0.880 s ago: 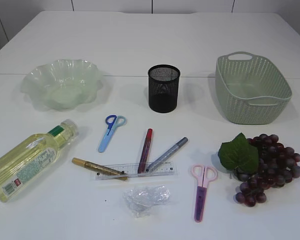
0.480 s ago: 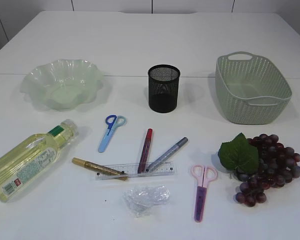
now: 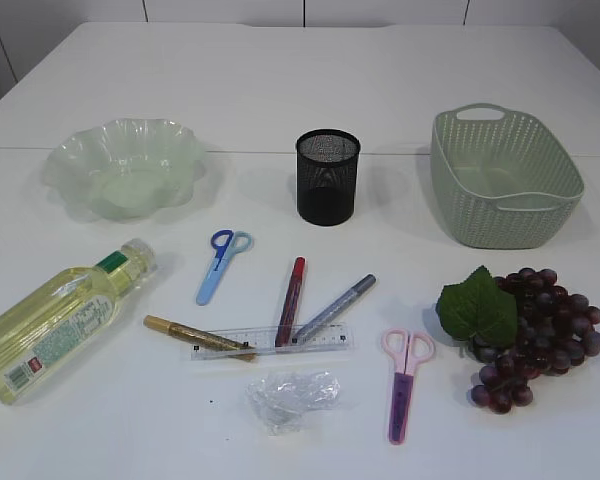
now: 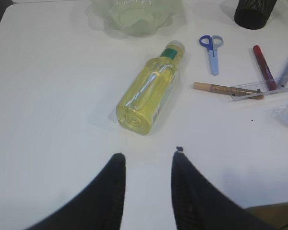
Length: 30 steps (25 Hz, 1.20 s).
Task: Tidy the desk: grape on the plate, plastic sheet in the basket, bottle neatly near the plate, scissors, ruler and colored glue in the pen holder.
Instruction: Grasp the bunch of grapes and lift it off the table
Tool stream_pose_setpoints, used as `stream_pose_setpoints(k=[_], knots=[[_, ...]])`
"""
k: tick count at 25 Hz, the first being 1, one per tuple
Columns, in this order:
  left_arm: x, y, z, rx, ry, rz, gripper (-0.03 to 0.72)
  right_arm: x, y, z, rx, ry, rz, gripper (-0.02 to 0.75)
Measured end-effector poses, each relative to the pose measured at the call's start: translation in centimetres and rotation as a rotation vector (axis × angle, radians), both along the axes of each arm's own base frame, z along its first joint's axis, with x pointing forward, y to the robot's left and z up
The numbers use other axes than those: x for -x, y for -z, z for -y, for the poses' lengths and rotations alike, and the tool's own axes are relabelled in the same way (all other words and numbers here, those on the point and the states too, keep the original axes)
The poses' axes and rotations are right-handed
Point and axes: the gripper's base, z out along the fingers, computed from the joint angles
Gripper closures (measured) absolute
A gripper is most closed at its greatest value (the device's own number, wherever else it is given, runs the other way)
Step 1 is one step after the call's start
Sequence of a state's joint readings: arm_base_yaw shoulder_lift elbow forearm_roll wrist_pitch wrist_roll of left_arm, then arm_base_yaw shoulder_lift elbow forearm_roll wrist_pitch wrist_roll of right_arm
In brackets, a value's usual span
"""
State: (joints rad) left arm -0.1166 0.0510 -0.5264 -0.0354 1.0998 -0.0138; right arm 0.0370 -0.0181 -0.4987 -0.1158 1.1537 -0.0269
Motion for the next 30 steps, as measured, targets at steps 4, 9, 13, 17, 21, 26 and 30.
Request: stream_pose_setpoints(k=[4, 9, 13, 17, 21, 26, 30], knots=[[0.00, 0.00, 0.00, 0.000, 0.000, 0.000, 0.449, 0.00, 0.00, 0.00, 0.000, 0.000, 0.000, 0.176], [0.00, 0.00, 0.00, 0.000, 0.000, 0.000, 0.449, 0.00, 0.00, 0.00, 0.000, 0.000, 0.000, 0.176], [0.00, 0.00, 0.01, 0.001, 0.001, 0.000, 0.449, 0.00, 0.00, 0.00, 0.000, 0.000, 0.000, 0.176], [0.00, 0.00, 0.01, 0.001, 0.001, 0.000, 0.449, 0.00, 0.00, 0.00, 0.000, 0.000, 0.000, 0.176], [0.00, 0.00, 0.01, 0.001, 0.001, 0.000, 0.449, 0.00, 0.00, 0.00, 0.000, 0.000, 0.000, 0.175], [0.00, 0.00, 0.01, 0.001, 0.001, 0.000, 0.449, 0.00, 0.00, 0.00, 0.000, 0.000, 0.000, 0.175], [0.00, 0.00, 0.03, 0.003, 0.002, 0.000, 0.449, 0.00, 0.00, 0.00, 0.000, 0.000, 0.000, 0.176]])
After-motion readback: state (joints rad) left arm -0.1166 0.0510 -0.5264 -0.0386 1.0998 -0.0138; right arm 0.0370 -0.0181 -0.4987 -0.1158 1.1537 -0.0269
